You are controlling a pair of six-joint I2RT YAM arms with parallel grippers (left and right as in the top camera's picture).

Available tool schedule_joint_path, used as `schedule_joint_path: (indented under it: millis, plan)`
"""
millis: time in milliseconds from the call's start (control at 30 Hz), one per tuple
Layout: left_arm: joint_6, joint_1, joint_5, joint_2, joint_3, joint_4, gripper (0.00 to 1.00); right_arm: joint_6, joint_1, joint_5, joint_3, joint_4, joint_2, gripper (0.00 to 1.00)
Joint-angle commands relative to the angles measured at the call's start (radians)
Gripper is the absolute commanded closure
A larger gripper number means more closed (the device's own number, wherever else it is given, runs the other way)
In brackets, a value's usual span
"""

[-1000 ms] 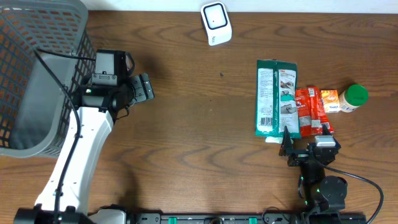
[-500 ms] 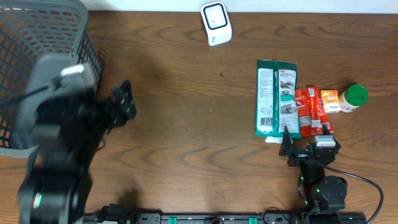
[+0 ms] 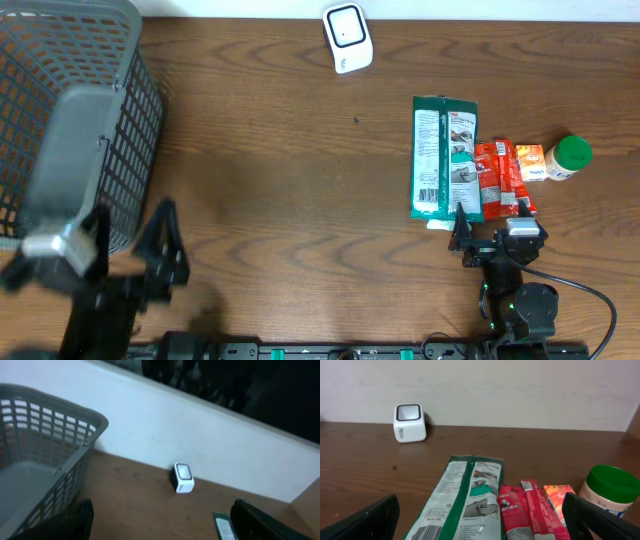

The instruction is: Scan the item barcode

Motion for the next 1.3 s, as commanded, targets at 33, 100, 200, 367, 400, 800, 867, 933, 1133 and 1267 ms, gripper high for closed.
schedule_joint_path:
  millis: [33, 100, 200, 367, 400, 800, 867, 933, 1133, 1267]
  plan:
    - [0.002, 0.011, -0.012, -0.121, -0.053, -0.051, 0.12, -0.011, -0.007, 0.01, -0.002, -0.003, -0.005, 0.01]
    - [0.003, 0.017, -0.013, -0.171, -0.076, -0.078, 0.12, -0.011, -0.007, 0.01, -0.002, -0.003, -0.005, 0.01]
    - [0.003, 0.03, -0.013, -0.258, -0.124, -0.108, 0.12, -0.011, -0.007, 0.01, -0.002, -0.003, -0.005, 0.01]
    - [0.002, 0.036, -0.013, -0.373, -0.219, -0.105, 0.12, -0.011, -0.007, 0.01, -0.002, -0.003, -0.005, 0.01]
    - [0.002, 0.036, -0.013, -0.389, -0.236, -0.103, 0.12, -0.011, -0.007, 0.01, -0.002, -0.003, -0.005, 0.01]
    - [0.002, 0.036, -0.013, -0.396, -0.507, 0.559, 0.12, -0.011, -0.007, 0.01, -0.002, -0.003, -0.005, 0.01]
    - [0.0, 0.036, -0.012, -0.396, -0.576, 0.724, 0.12, -0.011, -0.007, 0.01, -0.002, -0.003, -0.005, 0.01]
    - [-0.024, 0.036, -0.011, -0.396, -0.647, 0.867, 0.12, -0.011, -0.007, 0.01, -0.002, -0.003, -0.005, 0.01]
    - [-0.059, 0.036, -0.011, -0.396, -0.878, 1.164, 0.12, -0.011, -0.007, 0.01, -0.002, -0.003, -0.005, 0.01]
    - [-0.058, 0.036, -0.012, -0.396, -0.99, 1.223, 0.12, -0.011, -0.007, 0.01, -0.002, -0.003, -0.005, 0.01]
